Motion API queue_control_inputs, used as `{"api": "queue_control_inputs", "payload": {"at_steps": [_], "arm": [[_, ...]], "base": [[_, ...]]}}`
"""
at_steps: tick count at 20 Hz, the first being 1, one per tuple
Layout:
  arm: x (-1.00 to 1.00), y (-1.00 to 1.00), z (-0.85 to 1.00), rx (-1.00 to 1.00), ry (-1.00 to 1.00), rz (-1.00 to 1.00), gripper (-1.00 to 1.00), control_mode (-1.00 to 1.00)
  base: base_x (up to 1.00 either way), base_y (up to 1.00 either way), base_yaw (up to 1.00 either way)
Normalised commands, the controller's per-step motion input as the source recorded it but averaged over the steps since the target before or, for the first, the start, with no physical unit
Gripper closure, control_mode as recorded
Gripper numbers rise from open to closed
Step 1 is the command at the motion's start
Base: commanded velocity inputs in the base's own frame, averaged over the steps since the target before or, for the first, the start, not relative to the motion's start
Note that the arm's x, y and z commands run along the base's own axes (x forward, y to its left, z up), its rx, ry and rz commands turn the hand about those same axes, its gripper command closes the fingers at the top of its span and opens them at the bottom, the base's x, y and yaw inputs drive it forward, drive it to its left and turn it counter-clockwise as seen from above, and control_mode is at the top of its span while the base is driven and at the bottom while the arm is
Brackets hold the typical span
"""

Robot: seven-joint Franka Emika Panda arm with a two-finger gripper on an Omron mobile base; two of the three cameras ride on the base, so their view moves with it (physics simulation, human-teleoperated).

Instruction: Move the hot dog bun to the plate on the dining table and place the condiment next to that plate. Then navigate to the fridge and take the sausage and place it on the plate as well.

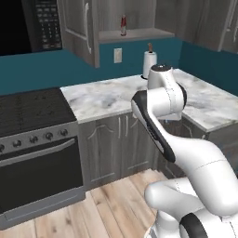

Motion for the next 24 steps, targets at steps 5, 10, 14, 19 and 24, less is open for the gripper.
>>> {"api": "queue_control_inputs", "payload": {"at_steps": [5, 10, 14, 19, 24], "arm": [[0.0, 0.0, 0.0, 0.0, 0.0, 0.0, -1.0, 1.0], [0.0, 0.0, 0.0, 0.0, 0.0, 0.0, -1.0, 1.0], [0.0, 0.0, 0.0, 0.0, 0.0, 0.0, -1.0, 1.0], [0.0, 0.0, 0.0, 0.0, 0.0, 0.0, -1.0, 1.0], [0.0, 0.0, 0.0, 0.0, 0.0, 0.0, -1.0, 1.0]], "base": [[1.0, -0.53, 0.0], [1.0, -0.32, 0.0], [1.0, 0.0, 0.0], [1.0, -0.07, 0.0], [1.0, -0.78, 0.14]]}}
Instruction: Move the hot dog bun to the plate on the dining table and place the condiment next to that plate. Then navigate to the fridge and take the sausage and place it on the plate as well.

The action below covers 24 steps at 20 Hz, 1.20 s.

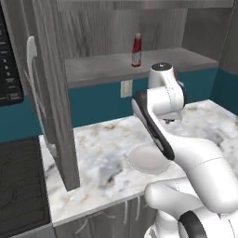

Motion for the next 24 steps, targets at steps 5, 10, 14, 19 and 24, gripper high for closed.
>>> {"api": "queue_control_inputs", "payload": {"at_steps": [5, 10, 14, 19, 24], "arm": [[0.0, 0.0, 0.0, 0.0, 0.0, 0.0, -1.0, 1.0], [0.53, -0.11, 0.16, 0.08, 0.02, 0.21, -1.0, -1.0], [0.06, 0.03, 0.85, 0.0, -0.26, 0.15, -1.0, -1.0], [-0.01, 0.16, 1.0, -0.11, -0.47, 0.07, -1.0, -1.0], [0.06, 0.09, 0.77, -0.16, -0.42, 0.04, -1.0, -1.0]], "base": [[1.0, -0.79, 0.32], [0.4, -0.19, 0.18], [0.0, 0.0, 0.0], [0.0, 0.0, 0.0], [0.0, 0.0, 0.0]]}}
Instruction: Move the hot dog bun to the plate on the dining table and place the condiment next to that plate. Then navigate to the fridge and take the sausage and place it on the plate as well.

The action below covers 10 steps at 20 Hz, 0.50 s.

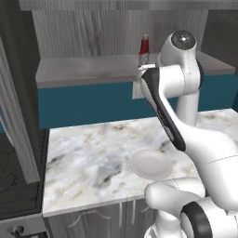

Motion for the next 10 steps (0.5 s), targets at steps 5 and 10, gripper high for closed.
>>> {"api": "queue_control_inputs", "payload": {"at_steps": [5, 10], "arm": [[0.35, 0.01, 0.35, -0.12, -0.36, 0.02, -1.0, -1.0], [0.58, 0.14, 0.42, -0.02, -0.22, 0.0, -1.0, -1.0]], "base": [[0.0, 0.0, 0.0], [0.0, 0.0, 0.0]]}}
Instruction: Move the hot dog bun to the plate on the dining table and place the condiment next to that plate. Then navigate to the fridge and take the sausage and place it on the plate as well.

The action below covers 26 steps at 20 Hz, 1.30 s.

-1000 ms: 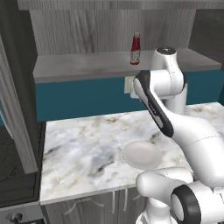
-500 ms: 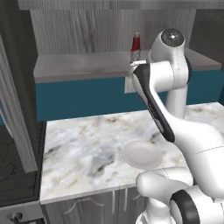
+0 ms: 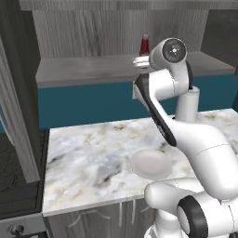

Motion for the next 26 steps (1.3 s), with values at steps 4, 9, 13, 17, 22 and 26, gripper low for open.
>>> {"api": "queue_control_inputs", "payload": {"at_steps": [4, 9, 13, 17, 22, 26], "arm": [[0.61, 0.27, 0.57, 0.0, -0.05, 0.0, -1.0, -1.0], [0.45, 0.11, 0.59, 0.0, 0.0, -0.06, -1.0, -1.0], [0.11, 0.0, 0.14, 0.0, 0.0, -0.12, -1.0, -1.0], [0.0, 0.0, -0.06, 0.0, 0.0, -0.15, -1.0, -1.0], [0.02, -0.02, -0.04, 0.0, 0.0, -0.14, -1.0, -1.0], [0.19, -0.09, 0.0, 0.05, 0.02, -0.1, -1.0, -1.0]], "base": [[0.0, 0.0, 0.0], [0.0, 0.0, 0.0], [0.0, 0.0, 0.0], [0.0, 0.0, 0.0], [0.0, 0.0, 0.0], [0.0, 0.0, 0.0]]}}
